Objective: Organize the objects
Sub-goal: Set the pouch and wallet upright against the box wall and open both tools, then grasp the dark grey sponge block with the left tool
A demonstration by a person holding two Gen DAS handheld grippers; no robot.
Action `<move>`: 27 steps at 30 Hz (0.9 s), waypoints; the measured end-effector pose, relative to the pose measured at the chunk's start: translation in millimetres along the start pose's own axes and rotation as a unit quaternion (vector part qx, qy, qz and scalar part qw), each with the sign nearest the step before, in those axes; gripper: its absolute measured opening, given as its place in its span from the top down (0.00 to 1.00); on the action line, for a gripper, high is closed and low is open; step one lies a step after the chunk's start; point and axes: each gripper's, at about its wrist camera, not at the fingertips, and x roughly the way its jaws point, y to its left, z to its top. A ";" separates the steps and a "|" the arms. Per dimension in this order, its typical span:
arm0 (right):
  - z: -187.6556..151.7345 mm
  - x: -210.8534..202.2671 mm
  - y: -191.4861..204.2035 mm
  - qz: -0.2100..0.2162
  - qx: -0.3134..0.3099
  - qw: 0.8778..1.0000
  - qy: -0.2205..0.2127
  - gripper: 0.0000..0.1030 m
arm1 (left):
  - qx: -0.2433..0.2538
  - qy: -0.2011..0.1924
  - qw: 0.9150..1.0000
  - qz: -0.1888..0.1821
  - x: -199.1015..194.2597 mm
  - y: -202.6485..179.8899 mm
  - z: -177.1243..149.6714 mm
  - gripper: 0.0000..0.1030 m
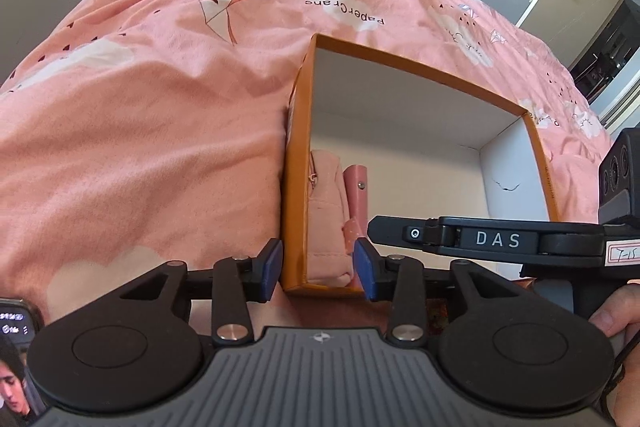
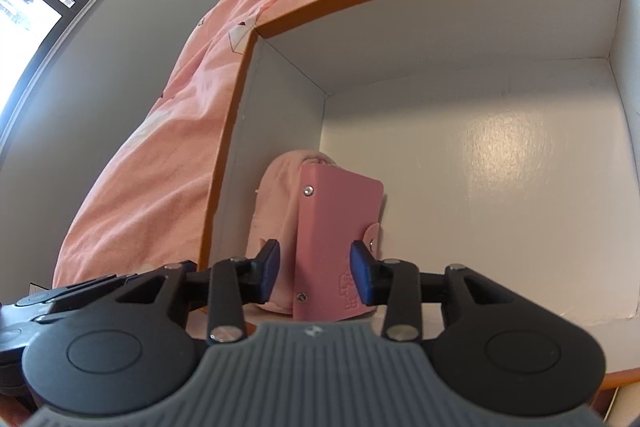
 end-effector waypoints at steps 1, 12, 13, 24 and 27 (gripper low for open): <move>-0.9 -4.6 1.4 0.001 -0.003 1.000 -0.002 0.60 | 0.002 0.002 1.000 0.001 -4.4 -1.9 -0.7 0.56; -44.8 -70.4 19.7 -0.027 -0.081 0.996 -0.013 0.60 | 0.004 0.066 0.998 -0.014 -35.3 -20.5 -39.7 0.54; -51.0 -74.2 19.9 -0.029 -0.086 0.996 -0.010 0.60 | -0.002 0.075 0.997 -0.013 -35.6 -21.8 -44.9 0.54; -106.8 -79.7 17.2 -0.095 -0.142 0.985 0.033 0.76 | -0.060 0.143 0.988 -0.020 -33.4 -28.2 -85.8 0.47; -115.8 -76.7 14.7 -0.094 -0.139 0.985 0.043 0.79 | -0.073 0.155 0.985 -0.025 -30.9 -25.5 -92.0 0.46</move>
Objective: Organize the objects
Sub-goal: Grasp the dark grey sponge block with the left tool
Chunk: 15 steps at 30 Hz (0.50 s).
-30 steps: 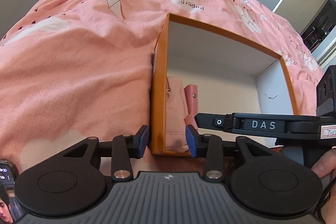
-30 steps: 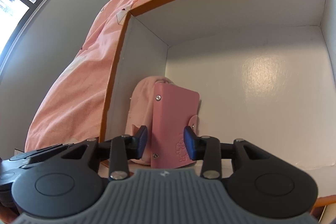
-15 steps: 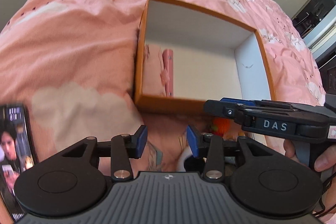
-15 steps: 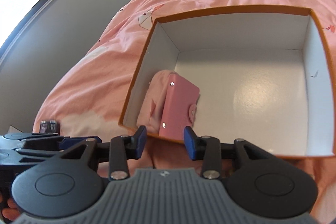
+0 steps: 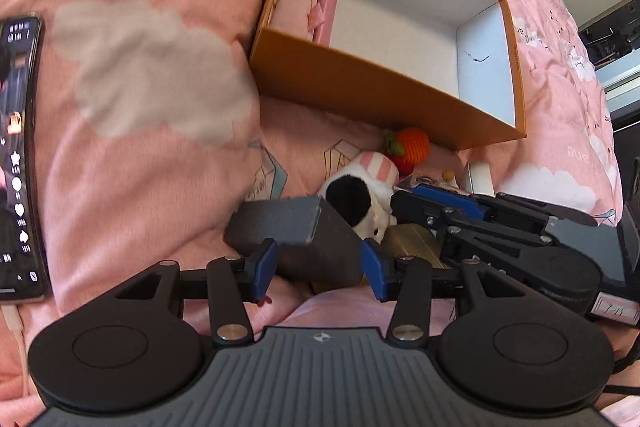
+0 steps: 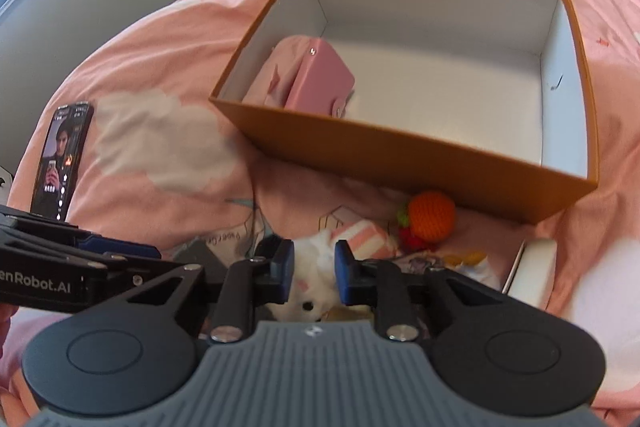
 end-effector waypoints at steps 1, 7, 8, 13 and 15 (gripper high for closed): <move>-2.5 1.3 0.6 0.002 -0.001 1.000 0.004 0.79 | -0.007 0.002 1.000 -0.004 1.3 2.3 -0.7 0.46; -12.0 12.6 4.9 0.003 -0.013 1.000 0.026 0.83 | -0.035 0.009 0.999 -0.021 11.4 8.1 -3.3 0.45; -13.5 15.0 5.5 0.005 -0.014 0.999 0.029 0.83 | -0.037 0.012 0.999 -0.026 13.2 8.8 -3.0 0.45; -18.3 22.4 12.2 0.012 -0.032 0.999 0.040 0.86 | -0.045 0.015 0.998 -0.030 19.1 9.6 -2.0 0.44; -18.9 21.9 14.1 0.016 -0.039 0.998 0.042 0.89 | -0.046 0.013 0.998 -0.027 20.6 9.4 -1.2 0.43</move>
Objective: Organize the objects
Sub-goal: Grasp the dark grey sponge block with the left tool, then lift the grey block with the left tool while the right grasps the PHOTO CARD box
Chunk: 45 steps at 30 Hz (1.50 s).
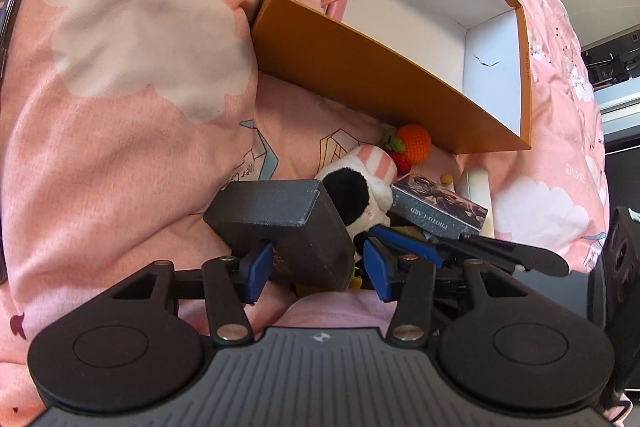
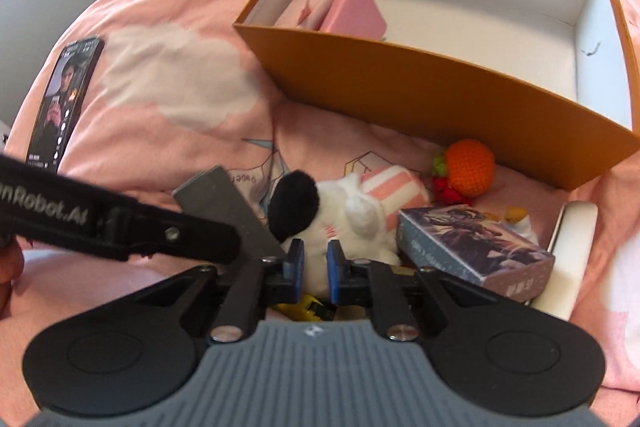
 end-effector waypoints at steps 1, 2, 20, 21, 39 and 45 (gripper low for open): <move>-0.1 -0.4 0.6 0.004 -0.002 1.000 0.001 0.90 | 0.000 -0.001 1.000 0.003 0.6 -0.3 0.4 0.42; -0.3 -0.7 1.0 0.008 -0.003 1.000 0.002 0.91 | 0.002 -0.003 1.000 0.006 1.4 -0.9 0.8 0.42; -6.3 -9.7 12.3 0.041 -0.008 0.999 0.007 0.92 | 0.037 -0.003 0.998 0.052 25.0 -2.7 2.6 0.47; -7.4 -12.8 12.1 0.035 -0.008 0.999 0.003 0.92 | 0.038 -0.004 0.998 0.052 25.2 -2.4 2.2 0.49; -31.8 -62.3 -36.2 -0.074 0.089 0.993 -0.011 0.67 | 0.148 -0.079 0.985 0.045 -10.4 -34.7 3.4 0.57; -19.1 -68.5 -35.7 -0.129 0.028 0.991 -0.024 0.58 | 0.168 -0.094 0.981 0.034 -16.2 -46.1 15.1 0.57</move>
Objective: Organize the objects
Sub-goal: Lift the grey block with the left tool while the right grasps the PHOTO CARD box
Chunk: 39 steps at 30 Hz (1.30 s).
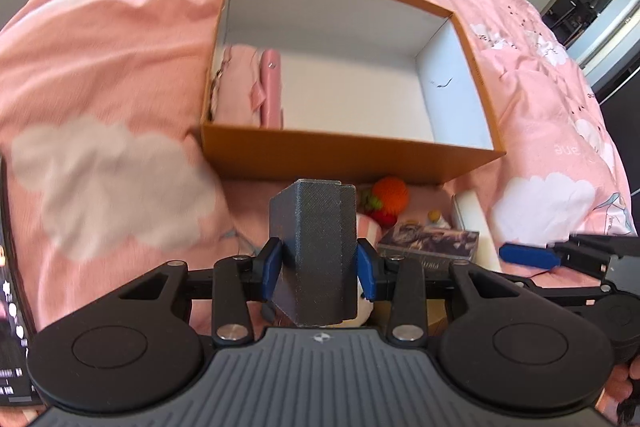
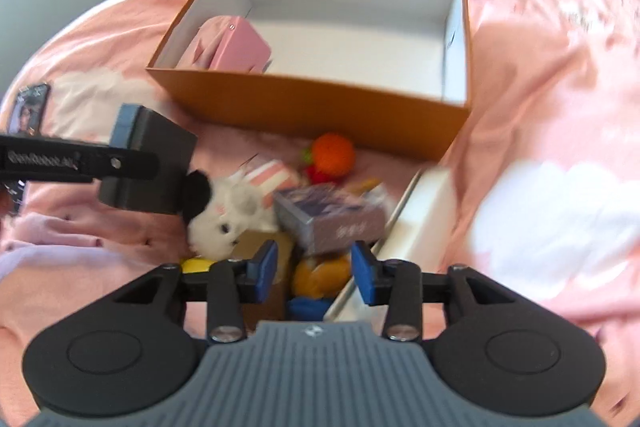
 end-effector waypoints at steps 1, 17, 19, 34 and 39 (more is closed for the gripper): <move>2.6 0.2 2.8 -0.009 -0.022 1.000 -0.003 0.58 | 0.005 -0.002 1.000 0.000 0.6 -2.0 2.7 0.57; 25.4 66.1 67.6 -0.051 -0.375 0.918 0.121 0.58 | 0.017 0.002 1.000 -0.006 16.8 -0.7 17.4 0.59; 26.9 72.8 74.7 -0.057 -0.405 0.903 0.134 0.58 | 0.011 0.002 1.000 -0.007 18.0 2.0 17.9 0.59; 48.4 79.5 64.0 -0.072 -0.404 0.899 0.151 0.76 | -0.004 0.002 1.000 -0.017 21.0 16.0 24.2 0.59; 65.3 56.3 46.6 -0.069 -0.362 0.921 0.130 0.77 | -0.001 -0.002 1.000 -0.020 17.4 14.5 25.4 0.59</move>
